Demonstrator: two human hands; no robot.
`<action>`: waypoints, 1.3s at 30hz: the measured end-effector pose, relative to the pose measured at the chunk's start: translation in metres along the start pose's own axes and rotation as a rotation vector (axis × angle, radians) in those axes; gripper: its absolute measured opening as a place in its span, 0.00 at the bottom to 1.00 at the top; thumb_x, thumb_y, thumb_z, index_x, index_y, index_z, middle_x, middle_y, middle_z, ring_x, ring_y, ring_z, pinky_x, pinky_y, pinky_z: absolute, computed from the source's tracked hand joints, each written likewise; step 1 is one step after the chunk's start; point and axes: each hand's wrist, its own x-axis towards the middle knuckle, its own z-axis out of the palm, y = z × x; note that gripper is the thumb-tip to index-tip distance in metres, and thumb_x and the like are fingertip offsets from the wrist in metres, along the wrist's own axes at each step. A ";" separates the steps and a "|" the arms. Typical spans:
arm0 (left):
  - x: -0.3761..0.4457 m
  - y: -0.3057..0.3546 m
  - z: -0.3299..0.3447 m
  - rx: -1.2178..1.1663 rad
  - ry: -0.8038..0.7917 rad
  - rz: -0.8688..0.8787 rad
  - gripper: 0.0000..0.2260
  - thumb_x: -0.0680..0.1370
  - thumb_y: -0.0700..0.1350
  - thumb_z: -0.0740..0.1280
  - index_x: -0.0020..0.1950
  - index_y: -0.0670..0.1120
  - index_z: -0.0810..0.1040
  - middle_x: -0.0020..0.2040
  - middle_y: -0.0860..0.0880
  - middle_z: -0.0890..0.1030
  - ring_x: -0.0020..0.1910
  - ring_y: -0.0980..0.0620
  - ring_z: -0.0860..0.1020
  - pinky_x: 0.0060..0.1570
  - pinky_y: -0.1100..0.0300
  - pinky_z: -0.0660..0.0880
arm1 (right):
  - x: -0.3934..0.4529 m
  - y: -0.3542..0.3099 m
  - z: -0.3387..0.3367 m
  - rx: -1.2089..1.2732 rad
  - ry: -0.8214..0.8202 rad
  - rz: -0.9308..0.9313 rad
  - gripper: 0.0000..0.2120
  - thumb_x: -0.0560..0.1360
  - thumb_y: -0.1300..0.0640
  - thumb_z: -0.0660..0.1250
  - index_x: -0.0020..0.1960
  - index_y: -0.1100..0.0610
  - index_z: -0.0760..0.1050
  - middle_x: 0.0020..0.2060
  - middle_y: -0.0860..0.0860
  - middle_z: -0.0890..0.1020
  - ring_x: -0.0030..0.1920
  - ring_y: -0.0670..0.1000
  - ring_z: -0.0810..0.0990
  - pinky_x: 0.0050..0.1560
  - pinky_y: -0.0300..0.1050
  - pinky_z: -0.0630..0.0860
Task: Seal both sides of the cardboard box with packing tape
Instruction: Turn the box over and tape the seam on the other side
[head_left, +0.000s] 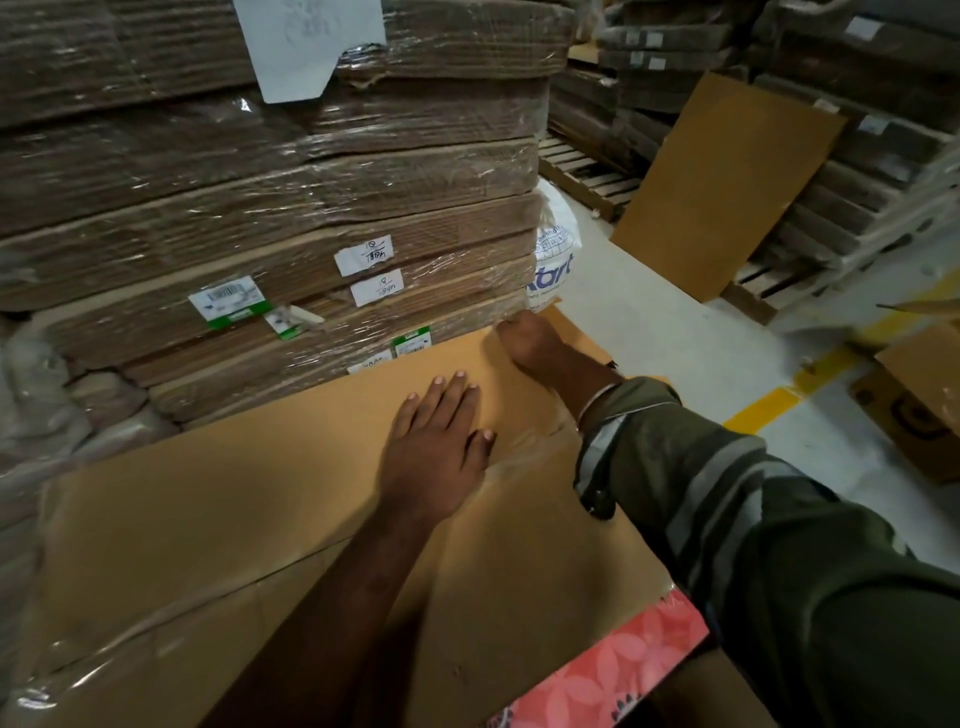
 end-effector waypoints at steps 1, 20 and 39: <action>0.000 0.000 0.000 0.000 0.001 0.002 0.29 0.85 0.60 0.49 0.84 0.50 0.59 0.85 0.51 0.56 0.84 0.49 0.53 0.82 0.46 0.52 | 0.005 0.006 0.002 -0.018 0.019 -0.079 0.11 0.81 0.61 0.59 0.52 0.66 0.78 0.42 0.61 0.81 0.42 0.59 0.80 0.45 0.48 0.79; 0.002 -0.002 0.002 0.046 -0.017 -0.007 0.30 0.83 0.62 0.47 0.83 0.51 0.62 0.84 0.52 0.60 0.83 0.48 0.58 0.80 0.45 0.55 | -0.127 0.097 -0.047 -0.620 -0.217 -0.632 0.27 0.85 0.58 0.56 0.82 0.55 0.57 0.83 0.53 0.55 0.83 0.55 0.49 0.80 0.56 0.49; -0.002 0.002 -0.011 0.021 -0.074 0.026 0.31 0.84 0.62 0.47 0.84 0.50 0.59 0.85 0.48 0.57 0.84 0.44 0.55 0.79 0.42 0.55 | -0.339 0.194 -0.092 -0.324 0.159 -0.602 0.20 0.78 0.63 0.67 0.69 0.54 0.79 0.71 0.47 0.78 0.70 0.45 0.76 0.67 0.37 0.72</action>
